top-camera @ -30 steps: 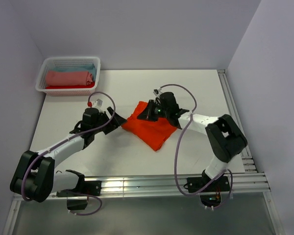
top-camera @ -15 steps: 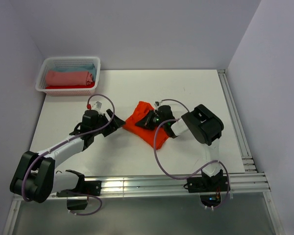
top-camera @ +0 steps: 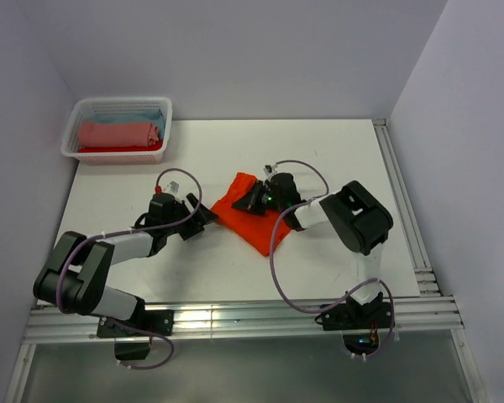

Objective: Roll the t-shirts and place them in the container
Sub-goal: Roll the tshirt

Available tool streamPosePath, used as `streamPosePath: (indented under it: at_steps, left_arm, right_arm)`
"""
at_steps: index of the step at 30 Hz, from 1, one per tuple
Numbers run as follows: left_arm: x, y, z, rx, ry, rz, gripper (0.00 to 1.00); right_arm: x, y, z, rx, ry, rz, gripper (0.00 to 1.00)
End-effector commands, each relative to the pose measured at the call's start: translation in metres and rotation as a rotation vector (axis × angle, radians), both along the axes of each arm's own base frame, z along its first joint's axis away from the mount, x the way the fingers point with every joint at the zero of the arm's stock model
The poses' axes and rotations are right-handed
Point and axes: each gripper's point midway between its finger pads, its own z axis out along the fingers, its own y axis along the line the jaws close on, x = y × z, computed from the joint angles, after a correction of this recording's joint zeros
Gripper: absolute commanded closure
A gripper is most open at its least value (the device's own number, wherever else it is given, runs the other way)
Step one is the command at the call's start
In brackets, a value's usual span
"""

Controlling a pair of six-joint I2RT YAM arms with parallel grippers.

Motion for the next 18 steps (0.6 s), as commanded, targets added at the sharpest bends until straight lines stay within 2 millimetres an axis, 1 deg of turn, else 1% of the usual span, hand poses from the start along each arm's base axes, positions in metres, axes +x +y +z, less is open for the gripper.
streamPosePath:
  at_steps: [1, 3, 4, 5, 6, 7, 8, 9, 10, 12, 14, 15, 16, 17, 18]
  left_arm:
    - [0.019, -0.007, 0.014, -0.044, -0.079, 0.005, 0.18]
    - [0.024, -0.008, 0.013, -0.045, -0.084, 0.017, 0.19]
    - [0.026, -0.008, 0.012, -0.047, -0.086, 0.021, 0.19]
    - [0.030, -0.009, 0.016, -0.057, -0.101, 0.026, 0.19]
    - [0.031, -0.009, 0.012, -0.055, -0.095, 0.030, 0.21]
    - [0.033, -0.010, 0.012, -0.058, -0.094, 0.032, 0.21]
    - [0.038, -0.011, 0.014, -0.063, -0.103, 0.036, 0.21]
    - [0.038, -0.012, 0.009, -0.064, -0.087, 0.035, 0.22]
    - [0.041, -0.014, 0.010, -0.066, -0.086, 0.037, 0.24]
    - [0.044, -0.015, 0.004, -0.073, -0.070, 0.045, 0.26]
    - [0.050, -0.017, 0.005, -0.077, -0.072, 0.049, 0.31]
    - [0.050, -0.017, -0.002, -0.065, -0.053, 0.048, 0.36]
    - [0.056, -0.018, 0.000, -0.059, -0.060, 0.052, 0.39]
    - [0.057, -0.017, -0.004, -0.041, -0.054, 0.052, 0.42]
    - [0.059, -0.016, -0.006, -0.029, -0.049, 0.055, 0.45]
  right_arm:
    - [0.012, -0.001, 0.066, -0.010, -0.205, 0.023, 0.94]
    - [0.006, -0.007, 0.070, -0.038, -0.225, 0.031, 0.92]
    - [0.005, -0.010, 0.084, -0.034, -0.256, 0.025, 0.92]
    - [0.000, -0.014, 0.084, -0.046, -0.260, 0.025, 0.92]
    - [-0.002, -0.016, 0.088, -0.056, -0.279, 0.025, 0.91]
    - [-0.004, -0.020, 0.100, -0.053, -0.308, 0.018, 0.91]
    - [-0.008, -0.023, 0.097, -0.072, -0.302, 0.018, 0.91]
    - [-0.010, -0.026, 0.098, -0.089, -0.317, 0.024, 0.91]
    - [-0.013, -0.031, 0.107, -0.096, -0.342, 0.015, 0.90]
    - [-0.019, -0.038, 0.108, -0.135, -0.363, 0.019, 0.88]
    - [-0.027, -0.046, 0.110, -0.178, -0.375, 0.018, 0.83]
    - [-0.030, -0.048, 0.108, -0.211, -0.404, 0.037, 0.80]
    - [-0.034, -0.050, 0.105, -0.232, -0.411, 0.052, 0.79]
    - [-0.040, -0.053, 0.100, -0.257, -0.408, 0.071, 0.77]
    - [-0.044, -0.054, 0.101, -0.282, -0.436, 0.092, 0.76]
